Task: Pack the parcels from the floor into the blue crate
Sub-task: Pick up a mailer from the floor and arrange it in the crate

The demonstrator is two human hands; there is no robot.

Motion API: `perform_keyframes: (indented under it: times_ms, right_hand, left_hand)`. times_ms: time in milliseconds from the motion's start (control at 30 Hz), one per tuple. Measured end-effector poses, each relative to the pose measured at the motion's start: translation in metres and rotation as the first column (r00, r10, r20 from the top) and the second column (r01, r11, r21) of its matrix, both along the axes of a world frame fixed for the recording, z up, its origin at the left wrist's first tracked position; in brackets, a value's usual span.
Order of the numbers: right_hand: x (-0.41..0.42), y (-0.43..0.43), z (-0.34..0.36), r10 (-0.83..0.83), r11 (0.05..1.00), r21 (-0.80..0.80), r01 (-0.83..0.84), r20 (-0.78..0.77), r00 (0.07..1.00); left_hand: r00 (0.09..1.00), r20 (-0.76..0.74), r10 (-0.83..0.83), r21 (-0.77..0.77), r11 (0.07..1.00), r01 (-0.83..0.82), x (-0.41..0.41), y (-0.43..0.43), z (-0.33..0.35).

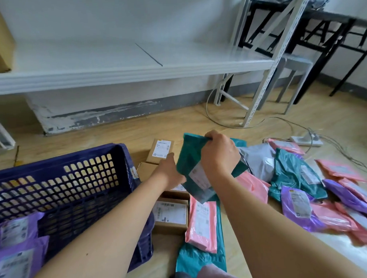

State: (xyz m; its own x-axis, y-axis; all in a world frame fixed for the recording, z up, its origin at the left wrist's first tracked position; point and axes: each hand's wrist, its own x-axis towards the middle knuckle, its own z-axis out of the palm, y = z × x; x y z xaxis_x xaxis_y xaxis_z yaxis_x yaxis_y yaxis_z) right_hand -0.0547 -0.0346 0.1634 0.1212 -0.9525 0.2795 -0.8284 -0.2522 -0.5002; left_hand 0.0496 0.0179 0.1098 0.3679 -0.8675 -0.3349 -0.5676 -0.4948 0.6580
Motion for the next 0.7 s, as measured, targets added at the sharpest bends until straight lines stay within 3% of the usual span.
perform_keyframes:
  times_ms: [200, 333, 400, 467, 567, 700]
  right_hand:
    - [0.015, 0.030, 0.034, 0.022, 0.999, -0.032, -0.012, 0.316, 0.949]
    - [0.022, 0.040, 0.047, 0.092, 0.994, -0.094, -0.055, 0.458, 0.884]
    - [0.025, 0.044, 0.051, 0.132, 0.990, -0.103, -0.092, 0.513, 0.848]
    - [0.030, 0.047, 0.053, 0.176, 0.984, -0.113, -0.136, 0.548, 0.818]
    - [0.037, 0.051, 0.056, 0.216, 0.976, -0.138, -0.166, 0.598, 0.772]
    - [0.040, 0.050, 0.060, 0.274, 0.958, -0.205, -0.201, 0.442, 0.854]
  left_hand:
    - [0.982, -0.103, 0.161, -0.085, 0.982, -0.170, 0.003, 0.029, 0.000]
    - [0.867, -0.370, 0.335, -0.136, 0.903, -0.407, 0.008, 0.030, 0.009]
    - [0.880, -0.337, 0.334, -0.162, 0.900, -0.404, 0.013, 0.033, 0.016]
    - [0.889, -0.327, 0.321, -0.164, 0.907, -0.388, 0.021, 0.036, 0.015]
    - [0.820, -0.461, 0.339, -0.104, 0.897, -0.429, 0.027, 0.038, 0.012]
    - [0.825, -0.378, 0.420, -0.313, 0.781, -0.540, 0.032, 0.029, 0.015]
